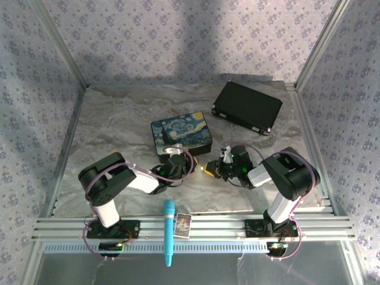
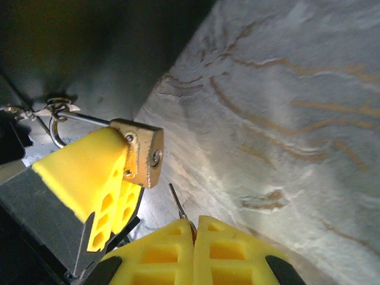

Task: Unlock the padlock with the key

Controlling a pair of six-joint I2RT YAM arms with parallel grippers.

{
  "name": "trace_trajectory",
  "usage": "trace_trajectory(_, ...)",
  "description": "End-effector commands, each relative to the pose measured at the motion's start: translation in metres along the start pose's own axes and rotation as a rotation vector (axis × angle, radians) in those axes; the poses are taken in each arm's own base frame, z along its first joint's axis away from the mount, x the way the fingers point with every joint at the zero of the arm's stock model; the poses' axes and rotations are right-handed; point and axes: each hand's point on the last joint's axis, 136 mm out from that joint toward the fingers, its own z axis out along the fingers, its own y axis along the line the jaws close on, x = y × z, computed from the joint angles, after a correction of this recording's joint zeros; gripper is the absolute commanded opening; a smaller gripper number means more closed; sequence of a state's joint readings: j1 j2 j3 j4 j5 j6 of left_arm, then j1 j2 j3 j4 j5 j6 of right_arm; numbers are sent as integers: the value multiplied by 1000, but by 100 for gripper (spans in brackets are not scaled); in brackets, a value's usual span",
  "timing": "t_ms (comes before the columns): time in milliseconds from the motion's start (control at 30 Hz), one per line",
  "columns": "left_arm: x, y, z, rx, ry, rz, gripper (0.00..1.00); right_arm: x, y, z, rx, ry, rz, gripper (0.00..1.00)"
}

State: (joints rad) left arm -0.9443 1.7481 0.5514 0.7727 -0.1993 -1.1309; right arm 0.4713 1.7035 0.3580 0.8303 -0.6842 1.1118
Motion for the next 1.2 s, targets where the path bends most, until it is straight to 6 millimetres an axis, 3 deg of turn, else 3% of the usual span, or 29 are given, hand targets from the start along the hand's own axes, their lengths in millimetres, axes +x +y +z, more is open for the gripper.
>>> trace_trajectory(0, 16, -2, -4, 52, 101, -119, 0, -1, 17, 2, -79, 40, -11, 0)
trace_trajectory(267, 12, -3, -9, 30, 99, -110, 0, -8, 24, 3, -151, 45, -5, 0)
trace_trajectory(567, 8, -2, -8, 30, 94, -129, 0, -7, 19, 0, -156, 46, 7, 0)
trace_trajectory(767, 11, -12, -3, 75, 118, -154, 1, -4, 22, 5, -174, 67, -8, 0)
trace_trajectory(1033, 16, -13, -3, 99, 140, -179, 1, -14, 38, 7, -233, 49, -56, 0)
trace_trajectory(1167, 14, -8, -6, 87, 130, -175, 1, -17, 33, 5, -226, 34, -44, 0)
